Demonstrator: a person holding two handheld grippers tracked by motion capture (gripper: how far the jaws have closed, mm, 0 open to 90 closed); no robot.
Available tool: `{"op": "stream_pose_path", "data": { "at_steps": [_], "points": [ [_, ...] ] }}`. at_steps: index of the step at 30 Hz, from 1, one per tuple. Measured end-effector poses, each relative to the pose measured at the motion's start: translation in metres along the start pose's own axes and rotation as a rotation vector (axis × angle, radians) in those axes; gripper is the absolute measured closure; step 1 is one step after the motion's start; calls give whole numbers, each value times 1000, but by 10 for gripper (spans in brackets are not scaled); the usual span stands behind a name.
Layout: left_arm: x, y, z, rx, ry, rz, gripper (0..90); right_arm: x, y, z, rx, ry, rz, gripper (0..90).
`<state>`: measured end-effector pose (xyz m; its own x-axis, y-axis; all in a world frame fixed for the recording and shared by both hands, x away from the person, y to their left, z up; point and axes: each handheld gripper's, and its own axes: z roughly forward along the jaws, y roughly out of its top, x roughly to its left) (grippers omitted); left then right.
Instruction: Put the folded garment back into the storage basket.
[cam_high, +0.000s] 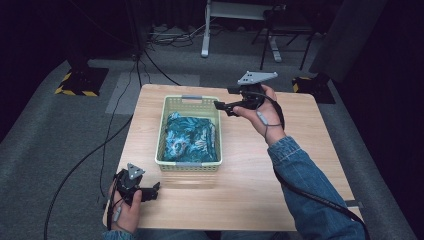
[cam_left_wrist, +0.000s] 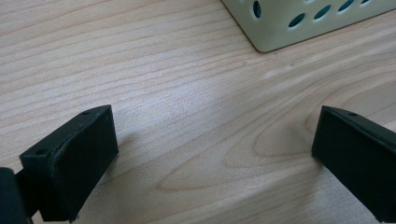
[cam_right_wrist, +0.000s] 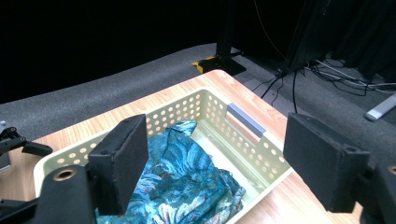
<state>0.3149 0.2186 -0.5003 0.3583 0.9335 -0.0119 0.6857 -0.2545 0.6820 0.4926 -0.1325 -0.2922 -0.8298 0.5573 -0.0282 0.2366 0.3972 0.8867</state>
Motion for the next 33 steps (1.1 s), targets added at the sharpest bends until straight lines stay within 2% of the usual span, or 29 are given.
{"op": "stream_pose_path", "data": {
  "at_steps": [10,33],
  "points": [
    [0,0,0,0,0,0,2,-3,-8,-19,-9,-15,-18,210],
    [0,0,0,0,0,0,2,-11,-32,-59,-10,-43,-20,195]
  ]
}}
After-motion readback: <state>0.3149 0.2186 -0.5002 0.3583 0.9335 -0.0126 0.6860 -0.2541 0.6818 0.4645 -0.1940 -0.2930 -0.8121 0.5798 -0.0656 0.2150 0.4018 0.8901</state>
